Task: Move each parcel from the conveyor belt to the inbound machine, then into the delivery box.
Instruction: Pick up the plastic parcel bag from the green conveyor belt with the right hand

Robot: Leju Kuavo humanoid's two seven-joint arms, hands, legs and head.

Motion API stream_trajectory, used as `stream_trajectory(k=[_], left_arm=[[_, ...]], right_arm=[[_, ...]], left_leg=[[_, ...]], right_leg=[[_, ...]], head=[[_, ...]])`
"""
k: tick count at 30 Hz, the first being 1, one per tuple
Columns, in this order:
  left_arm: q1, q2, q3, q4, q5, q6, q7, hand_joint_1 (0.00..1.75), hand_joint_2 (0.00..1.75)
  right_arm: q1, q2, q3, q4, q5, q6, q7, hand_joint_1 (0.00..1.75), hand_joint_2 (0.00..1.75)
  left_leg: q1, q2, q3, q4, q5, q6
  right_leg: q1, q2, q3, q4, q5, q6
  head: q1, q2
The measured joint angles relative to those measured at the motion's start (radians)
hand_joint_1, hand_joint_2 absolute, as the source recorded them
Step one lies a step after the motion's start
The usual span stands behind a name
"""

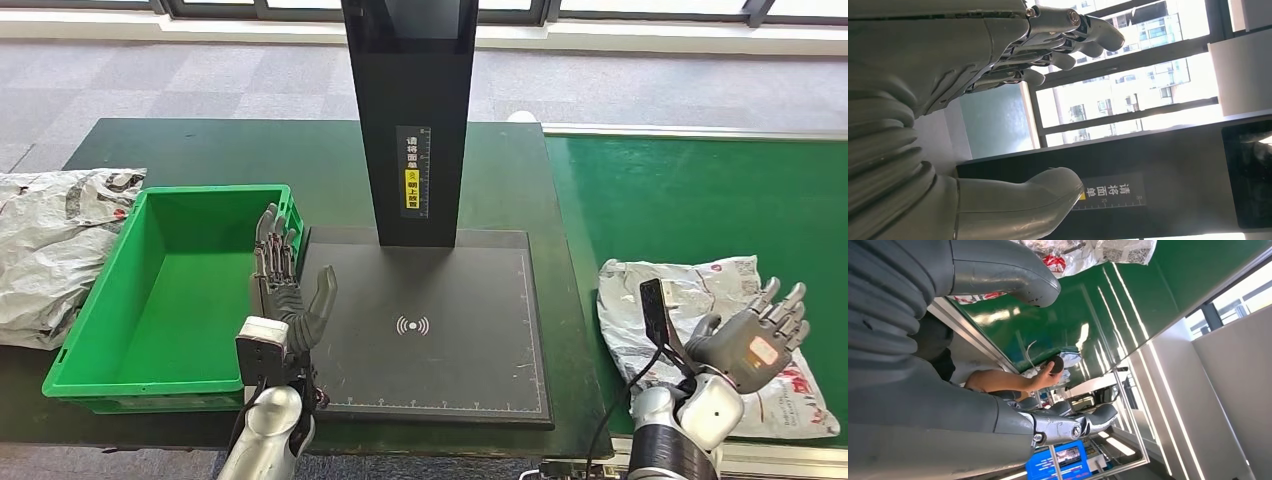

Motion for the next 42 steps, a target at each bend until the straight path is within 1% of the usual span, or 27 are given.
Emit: stream_trajectory(k=[3, 6, 9, 13, 18, 22, 27, 38, 42], left_arm=[[0.0, 0.0, 0.0, -0.001, 0.0, 0.0, 0.0, 0.0, 1.75], [0.001, 0.0, 0.001, -0.002, 0.0, 0.002, 0.0, 0.0, 1.75], [0.002, 0.0, 0.004, -0.005, 0.0, 0.003, 0.0, 0.0, 1.75], [0.002, 0.0, 0.007, -0.007, -0.001, 0.001, 0.0, 0.0, 1.75], [0.002, 0.0, 0.013, 0.0, -0.015, -0.003, 0.0, 0.0, 1.75], [0.002, 0.0, 0.017, 0.006, -0.016, -0.003, 0.0, 0.0, 1.75], [0.002, 0.0, 0.022, 0.011, -0.016, -0.003, 0.0, 0.0, 1.75], [0.002, 0.0, 0.023, 0.013, -0.016, -0.003, 0.0, 0.0, 1.75], [0.002, 0.0, 0.024, 0.013, -0.016, -0.002, 0.0, 0.0, 1.75]], right_arm=[[0.001, 0.0, 0.0, 0.0, 0.002, 0.0, 0.019, 0.0, 1.75], [-0.005, -0.007, 0.0, 0.03, 0.005, 0.0, 0.107, 0.0, 1.75], [-0.03, -0.036, 0.001, 0.16, -0.003, 0.0, 0.197, 0.0, 1.75], [-0.073, -0.085, 0.001, 0.359, 0.006, 0.008, 0.277, 0.0, 1.75], [-0.104, -0.13, 0.004, 0.521, 0.009, 0.128, 0.383, 0.0, 1.75], [-0.12, -0.149, 0.007, 0.582, 0.011, 0.147, 0.395, 0.0, 1.75], [-0.133, -0.16, 0.009, 0.617, 0.011, 0.148, 0.395, 0.0, 1.75], [-0.146, -0.163, 0.01, 0.645, 0.011, 0.149, 0.395, 0.0, 1.75], [-0.15, -0.163, 0.01, 0.651, 0.008, 0.186, 0.383, 0.0, 1.75]], left_leg=[[0.0, 0.0, 0.0, 0.0, 0.0, 0.0], [0.0, 0.0, 0.0, 0.0, 0.0, 0.0], [0.0, 0.0, 0.0, 0.0, 0.0, 0.0], [0.0, 0.0, 0.0, 0.0, 0.0, 0.0], [0.0, 0.0, 0.0, 0.0, 0.0, 0.0], [0.0, 0.0, 0.0, 0.0, 0.0, 0.0], [0.0, 0.0, 0.001, 0.0, 0.0, 0.0], [0.0, 0.0, 0.002, 0.0, 0.0, 0.0], [0.0, 0.0, 0.003, 0.0, 0.0, 0.0]], right_leg=[[0.0, 0.0, 0.0, 0.0, 0.0, 0.0], [0.0, 0.0, 0.0, 0.0, 0.0, 0.0], [0.0, 0.0, 0.001, 0.0, 0.0, 0.0], [0.0, -0.001, 0.001, 0.0, 0.0, 0.0], [0.0, 0.0, 0.001, 0.0, 0.0, 0.0], [0.0, 0.0, 0.001, 0.0, 0.0, 0.0], [0.0, 0.0, 0.001, 0.0, 0.0, 0.0], [0.0, 0.0, 0.003, -0.001, 0.001, 0.001], [0.0, 0.0, 0.004, -0.001, 0.001, 0.001]], head=[[0.0, 0.0], [0.0, 0.0], [0.0, 0.0], [0.0, 0.0], [0.0, 0.0], [0.0, 0.0], [0.0, 0.0], [0.0, 0.0], [0.0, 0.0]])
